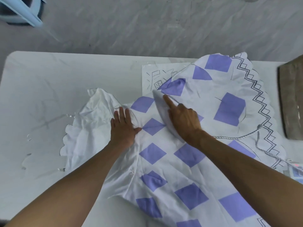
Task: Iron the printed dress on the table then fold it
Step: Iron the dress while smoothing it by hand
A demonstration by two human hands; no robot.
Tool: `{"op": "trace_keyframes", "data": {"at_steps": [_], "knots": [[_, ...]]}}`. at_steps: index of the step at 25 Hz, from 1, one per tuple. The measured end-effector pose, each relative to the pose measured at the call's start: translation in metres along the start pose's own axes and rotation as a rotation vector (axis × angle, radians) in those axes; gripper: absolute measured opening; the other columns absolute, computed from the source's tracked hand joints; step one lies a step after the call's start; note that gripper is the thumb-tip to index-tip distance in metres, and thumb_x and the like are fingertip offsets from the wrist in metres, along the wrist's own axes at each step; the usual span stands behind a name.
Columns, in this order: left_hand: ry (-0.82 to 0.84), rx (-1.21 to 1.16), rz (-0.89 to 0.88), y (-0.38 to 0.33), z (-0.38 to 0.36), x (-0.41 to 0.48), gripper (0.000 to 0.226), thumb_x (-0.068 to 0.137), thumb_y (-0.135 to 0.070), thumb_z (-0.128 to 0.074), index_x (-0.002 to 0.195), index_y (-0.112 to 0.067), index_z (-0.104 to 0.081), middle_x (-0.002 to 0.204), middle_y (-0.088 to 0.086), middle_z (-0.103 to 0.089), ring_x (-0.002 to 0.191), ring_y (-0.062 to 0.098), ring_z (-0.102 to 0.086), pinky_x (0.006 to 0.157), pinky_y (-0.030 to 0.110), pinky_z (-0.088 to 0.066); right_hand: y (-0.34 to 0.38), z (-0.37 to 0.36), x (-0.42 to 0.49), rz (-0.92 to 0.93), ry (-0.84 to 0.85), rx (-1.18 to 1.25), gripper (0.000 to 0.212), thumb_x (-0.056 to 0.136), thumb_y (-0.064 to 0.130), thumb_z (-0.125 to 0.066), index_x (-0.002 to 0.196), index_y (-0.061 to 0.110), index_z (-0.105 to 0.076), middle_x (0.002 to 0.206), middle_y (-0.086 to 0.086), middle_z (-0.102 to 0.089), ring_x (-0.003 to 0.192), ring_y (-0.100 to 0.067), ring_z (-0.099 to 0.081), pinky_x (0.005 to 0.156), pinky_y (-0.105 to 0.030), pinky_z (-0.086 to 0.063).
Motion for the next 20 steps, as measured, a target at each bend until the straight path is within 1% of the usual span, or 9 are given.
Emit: {"op": "trace_keyframes", "data": {"at_steps": [3,4,6,7,8,10,12,16,20], "knots": [[0.037,-0.005,0.021,-0.003,0.004,0.001,0.094,0.094,-0.057,-0.044,0.153,-0.007,0.009,0.161,0.017,0.010,0.148,0.038,0.001,0.118,0.047,-0.009,-0.032,0.014,0.004,-0.129,-0.011,0.053,0.052,0.103,0.027,-0.030,0.152,0.032,-0.015,0.097,-0.016,-0.062,0.075,-0.035,-0.060,0.060,-0.033,-0.037],[0.013,-0.015,0.029,-0.004,0.009,0.000,0.094,0.092,-0.056,-0.050,0.153,-0.005,0.001,0.161,0.019,0.001,0.148,0.039,-0.007,0.118,0.046,-0.012,-0.034,0.017,0.003,-0.139,-0.009,0.062,0.051,0.103,0.028,-0.030,0.152,0.032,-0.015,0.096,-0.016,-0.062,0.074,-0.034,-0.060,0.060,-0.034,-0.039],[-0.122,-0.037,0.013,-0.008,0.024,-0.002,0.090,0.083,-0.049,-0.068,0.146,-0.002,-0.026,0.150,0.023,-0.031,0.135,0.039,-0.036,0.112,0.045,-0.027,-0.025,0.018,0.001,-0.100,0.002,0.072,0.052,0.103,0.029,-0.030,0.152,0.032,-0.015,0.097,-0.016,-0.061,0.075,-0.035,-0.060,0.062,-0.035,-0.039],[-0.206,-0.044,-0.018,-0.011,0.031,-0.004,0.085,0.077,-0.044,-0.075,0.139,-0.002,-0.036,0.141,0.022,-0.041,0.127,0.038,-0.044,0.108,0.044,-0.033,-0.014,0.017,0.001,-0.055,0.014,0.086,0.052,0.103,0.030,-0.031,0.152,0.033,-0.014,0.097,-0.016,-0.060,0.076,-0.036,-0.060,0.062,-0.036,-0.039],[-0.265,-0.044,-0.065,-0.014,0.033,-0.004,0.083,0.073,-0.038,-0.079,0.137,-0.003,-0.040,0.139,0.022,-0.044,0.125,0.038,-0.046,0.107,0.044,-0.035,-0.002,0.016,0.001,-0.001,0.031,0.100,0.053,0.103,0.031,-0.031,0.152,0.034,-0.013,0.097,-0.016,-0.059,0.076,-0.037,-0.060,0.062,-0.037,-0.039],[-0.295,0.007,-0.186,-0.024,0.032,-0.001,0.083,0.075,-0.032,-0.077,0.143,-0.003,-0.038,0.147,0.024,-0.038,0.134,0.039,-0.039,0.111,0.045,-0.032,0.022,0.009,0.002,0.091,0.072,0.075,0.053,0.103,0.032,-0.029,0.152,0.036,-0.010,0.099,-0.015,-0.059,0.077,-0.037,-0.060,0.063,-0.038,-0.041],[-0.212,0.075,-0.258,-0.034,0.024,0.004,0.079,0.087,-0.032,-0.065,0.150,-0.002,-0.026,0.157,0.021,-0.023,0.145,0.034,-0.025,0.117,0.043,-0.022,0.032,0.003,0.006,0.133,0.082,-0.001,0.053,0.104,0.032,-0.027,0.152,0.037,-0.007,0.101,-0.013,-0.060,0.079,-0.035,-0.061,0.061,-0.036,-0.039],[-0.081,0.106,-0.202,-0.043,0.018,0.012,0.066,0.098,-0.024,-0.043,0.152,-0.001,-0.013,0.160,0.021,-0.007,0.149,0.032,-0.010,0.119,0.040,-0.013,0.002,0.010,0.022,0.049,0.028,-0.027,0.052,0.103,0.030,-0.029,0.152,0.036,-0.012,0.100,-0.015,-0.061,0.078,-0.037,-0.061,0.059,-0.035,-0.035],[0.007,0.180,-0.143,-0.055,0.027,0.010,0.065,0.099,-0.023,-0.039,0.151,0.003,-0.008,0.159,0.026,-0.003,0.148,0.035,-0.009,0.119,0.040,-0.015,-0.053,0.028,0.033,-0.092,-0.017,-0.036,0.052,0.102,0.025,-0.031,0.151,0.034,-0.017,0.094,-0.015,-0.061,0.073,-0.035,-0.060,0.059,-0.034,-0.033]]}}
Point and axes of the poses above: each hand's wrist, its own x-axis towards the middle knuckle, its own z-axis out of the back of the hand, y = z × x, the point moved 5 cm from there along x, towards the middle knuckle
